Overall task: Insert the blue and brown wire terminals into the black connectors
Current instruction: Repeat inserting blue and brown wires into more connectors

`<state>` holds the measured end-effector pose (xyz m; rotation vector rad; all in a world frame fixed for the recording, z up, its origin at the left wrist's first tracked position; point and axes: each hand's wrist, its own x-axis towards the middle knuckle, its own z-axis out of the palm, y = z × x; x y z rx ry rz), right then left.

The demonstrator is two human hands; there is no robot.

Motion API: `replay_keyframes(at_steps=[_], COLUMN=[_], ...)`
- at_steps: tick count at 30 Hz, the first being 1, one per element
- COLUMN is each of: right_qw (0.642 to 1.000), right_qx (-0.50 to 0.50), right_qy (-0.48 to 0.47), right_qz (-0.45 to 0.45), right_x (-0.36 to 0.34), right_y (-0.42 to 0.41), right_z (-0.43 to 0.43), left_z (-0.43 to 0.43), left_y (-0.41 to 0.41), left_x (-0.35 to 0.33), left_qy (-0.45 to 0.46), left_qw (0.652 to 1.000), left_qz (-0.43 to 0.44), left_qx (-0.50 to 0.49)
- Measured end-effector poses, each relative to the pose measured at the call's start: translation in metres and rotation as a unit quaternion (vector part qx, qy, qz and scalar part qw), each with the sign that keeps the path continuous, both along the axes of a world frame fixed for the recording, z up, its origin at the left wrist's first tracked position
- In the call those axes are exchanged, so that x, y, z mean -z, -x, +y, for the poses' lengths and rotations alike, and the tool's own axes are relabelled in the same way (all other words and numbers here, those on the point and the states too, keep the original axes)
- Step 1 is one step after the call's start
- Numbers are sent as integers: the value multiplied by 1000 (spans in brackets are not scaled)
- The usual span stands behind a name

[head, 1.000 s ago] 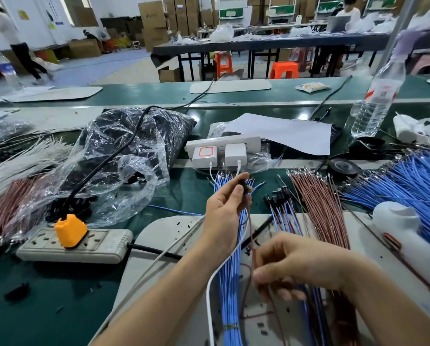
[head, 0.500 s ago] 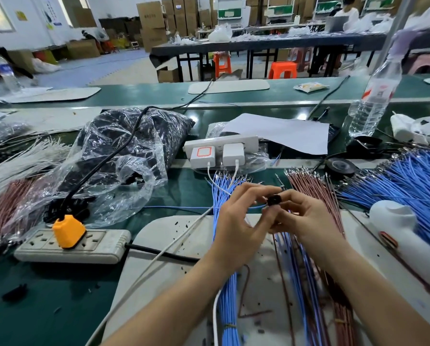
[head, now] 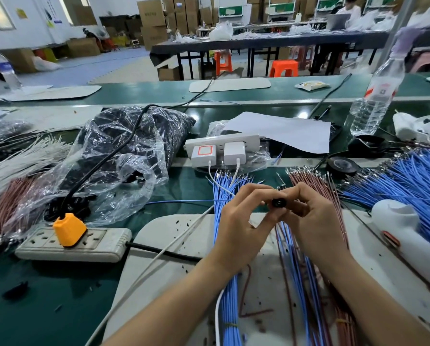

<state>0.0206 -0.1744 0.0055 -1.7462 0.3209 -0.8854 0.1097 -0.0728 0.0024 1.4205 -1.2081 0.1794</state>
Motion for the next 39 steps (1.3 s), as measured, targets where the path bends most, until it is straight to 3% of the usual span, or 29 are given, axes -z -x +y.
replay_keyframes(at_steps=[14,22,30,39], right_qw=[999,993,999,998], right_qx=[11,25,7,27], right_qy=[44,117,46,47], right_qz=[-21,13,25,17], right_x=[4,3,2,-1], right_y=[-2,-2,0,1], right_z=[-1,0,3,6], left_z=[-1,0,0,-1], left_y=[-1,0,2,-1], left_x=[2,4,3,7], left_qy=[3,20,9,22], left_qw=[1000,999,999,999], left_qz=[9,-28,-28,-18], left_qx=[10,-1,-13,-23])
